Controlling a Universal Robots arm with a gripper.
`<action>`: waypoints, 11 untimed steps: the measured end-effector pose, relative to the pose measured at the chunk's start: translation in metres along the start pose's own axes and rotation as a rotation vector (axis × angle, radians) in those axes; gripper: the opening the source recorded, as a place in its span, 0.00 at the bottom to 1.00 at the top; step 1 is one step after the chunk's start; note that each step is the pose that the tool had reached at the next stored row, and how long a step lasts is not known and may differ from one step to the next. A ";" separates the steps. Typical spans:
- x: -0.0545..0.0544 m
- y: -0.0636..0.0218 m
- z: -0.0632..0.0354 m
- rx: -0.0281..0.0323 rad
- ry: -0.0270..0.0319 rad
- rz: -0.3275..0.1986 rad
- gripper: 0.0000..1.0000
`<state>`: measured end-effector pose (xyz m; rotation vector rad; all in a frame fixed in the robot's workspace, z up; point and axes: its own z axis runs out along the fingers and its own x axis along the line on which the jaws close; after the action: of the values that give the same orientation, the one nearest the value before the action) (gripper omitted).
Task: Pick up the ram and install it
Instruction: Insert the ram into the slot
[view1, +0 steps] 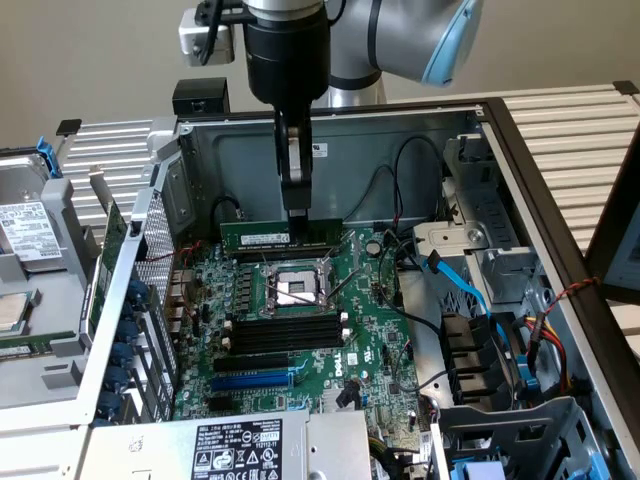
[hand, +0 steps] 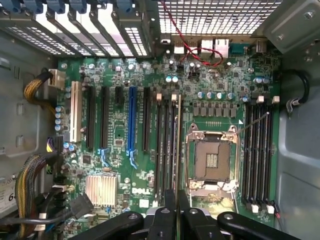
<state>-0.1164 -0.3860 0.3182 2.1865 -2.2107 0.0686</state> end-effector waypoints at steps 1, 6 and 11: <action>0.000 0.0004 0.0018 0.0013 0.0000 0.000 0.13; 0.000 0.0019 0.0085 0.0156 -0.0003 0.001 0.13; 0.000 0.0026 0.0147 0.0202 -0.0002 0.002 0.13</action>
<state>-0.1188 -0.3865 0.3035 2.1949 -2.2219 0.0912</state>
